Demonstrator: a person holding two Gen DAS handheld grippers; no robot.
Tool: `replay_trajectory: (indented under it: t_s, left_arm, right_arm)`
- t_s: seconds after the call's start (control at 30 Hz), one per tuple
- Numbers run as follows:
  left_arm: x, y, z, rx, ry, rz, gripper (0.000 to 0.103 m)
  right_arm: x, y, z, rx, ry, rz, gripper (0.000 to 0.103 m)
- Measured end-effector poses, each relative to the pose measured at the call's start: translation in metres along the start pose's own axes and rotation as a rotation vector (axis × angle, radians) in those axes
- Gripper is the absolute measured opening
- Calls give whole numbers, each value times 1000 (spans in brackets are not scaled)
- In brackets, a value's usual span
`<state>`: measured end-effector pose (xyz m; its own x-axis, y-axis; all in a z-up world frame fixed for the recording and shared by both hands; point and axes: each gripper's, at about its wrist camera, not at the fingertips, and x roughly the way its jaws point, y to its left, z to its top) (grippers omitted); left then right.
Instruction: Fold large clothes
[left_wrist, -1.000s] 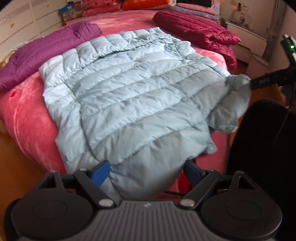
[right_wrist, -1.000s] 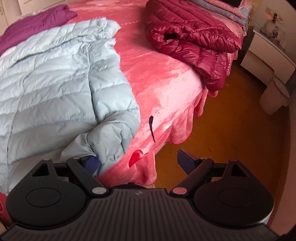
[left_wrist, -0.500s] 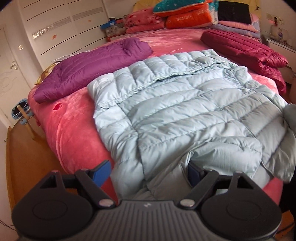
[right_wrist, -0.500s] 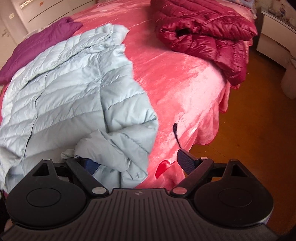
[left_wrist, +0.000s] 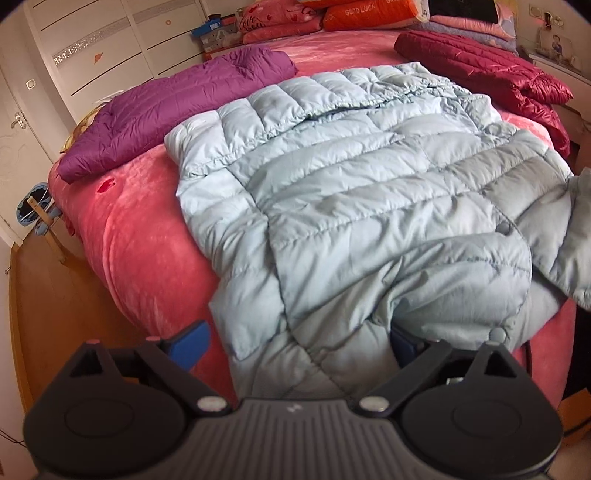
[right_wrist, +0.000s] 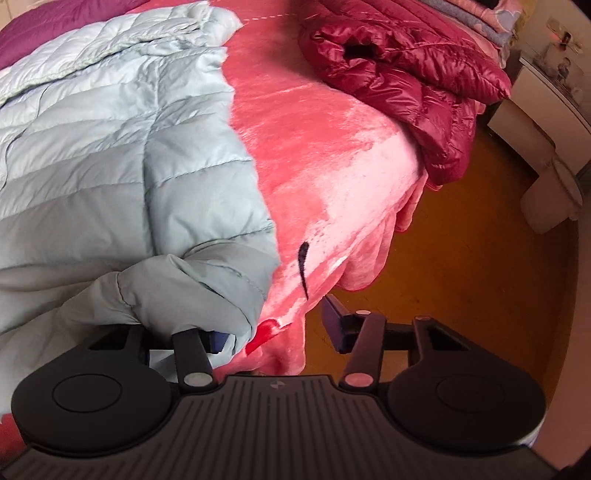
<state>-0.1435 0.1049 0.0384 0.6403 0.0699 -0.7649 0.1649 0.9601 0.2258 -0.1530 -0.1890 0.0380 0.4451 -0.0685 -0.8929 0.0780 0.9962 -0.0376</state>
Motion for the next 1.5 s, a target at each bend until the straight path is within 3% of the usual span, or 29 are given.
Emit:
replay_trajectory:
  t_s: [0.07,0.33,0.43,0.6,0.8,0.9,0.93,1.03,1.2,1.33,1.4,1.47,1.5]
  left_arm:
    - [4,2,0,-2,25,-7,102]
    - [19,8,-3,-44,141,-94,103]
    - [17,11,-5,-71,170,-130,103]
    - [13,15,-10,-102,206,-184,103]
    - [5,12,-14,-64,231,-249,103]
    - [1,12,-13,-51,239,-279,103]
    - [0,13,-13,-46,243,-292,103]
    - [3,13,-16,-40,259,-307,103]
    - [11,13,-17,-43,286,-316,103]
    - [10,14,-15,-35,274,-308,103]
    - [9,14,-13,-30,259,-305,97]
    - [7,20,-11,-62,246,-329,77]
    - [7,24,-10,-84,240,-337,73]
  right_arm:
    - [-2,-12,-3,41,-25,12,40]
    - [-32,-34,-14,180,-171,94,13]
    - [-40,-38,-17,202,-199,116,12]
    - [-33,-19,-17,170,-143,99,12]
    - [-25,-9,-11,159,-116,97,32]
    - [-22,-10,-10,171,-114,111,51]
    - [-22,-11,-9,175,-114,110,62]
    - [-19,-13,-8,178,-109,117,63]
    - [-18,-11,-6,164,-107,127,54]
    - [-21,-15,-6,144,-140,139,24]
    - [-24,-17,-7,147,-163,148,18]
    - [-29,-18,-8,147,-188,157,11]
    - [-31,-18,-9,145,-201,160,10]
